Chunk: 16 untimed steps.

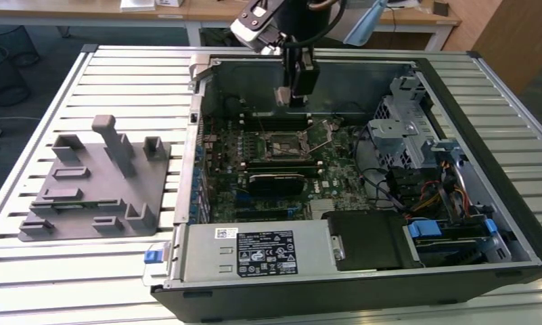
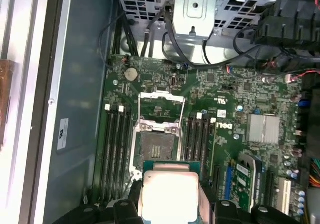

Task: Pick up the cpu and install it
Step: 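Place the cpu into insertion slot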

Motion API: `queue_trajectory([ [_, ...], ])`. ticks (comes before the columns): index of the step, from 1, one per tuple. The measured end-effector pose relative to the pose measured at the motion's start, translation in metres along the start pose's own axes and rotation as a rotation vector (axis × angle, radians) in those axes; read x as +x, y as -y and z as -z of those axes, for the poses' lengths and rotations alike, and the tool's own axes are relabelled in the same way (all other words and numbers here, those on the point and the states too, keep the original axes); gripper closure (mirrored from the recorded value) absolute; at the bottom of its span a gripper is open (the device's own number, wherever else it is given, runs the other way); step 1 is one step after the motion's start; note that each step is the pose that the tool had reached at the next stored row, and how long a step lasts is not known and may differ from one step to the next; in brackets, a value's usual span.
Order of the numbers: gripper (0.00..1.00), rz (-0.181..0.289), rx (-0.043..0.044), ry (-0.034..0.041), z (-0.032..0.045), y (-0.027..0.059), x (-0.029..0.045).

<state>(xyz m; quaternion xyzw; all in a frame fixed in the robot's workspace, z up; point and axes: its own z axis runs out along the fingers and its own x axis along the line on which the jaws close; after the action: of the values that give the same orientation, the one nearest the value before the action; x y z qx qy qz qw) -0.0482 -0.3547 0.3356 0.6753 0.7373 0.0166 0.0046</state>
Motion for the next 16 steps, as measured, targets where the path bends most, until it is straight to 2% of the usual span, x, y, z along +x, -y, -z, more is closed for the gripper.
queue_trajectory([
  [4, 0.47, -0.010, -0.0001, -0.0003, -0.0066, -0.0005, 0.0005],
  [10, 0.47, -0.010, -0.0001, -0.0003, -0.0174, -0.0036, 0.0069],
  [16, 0.47, -0.010, 0.0000, 0.0001, -0.0253, -0.0040, 0.0100],
])
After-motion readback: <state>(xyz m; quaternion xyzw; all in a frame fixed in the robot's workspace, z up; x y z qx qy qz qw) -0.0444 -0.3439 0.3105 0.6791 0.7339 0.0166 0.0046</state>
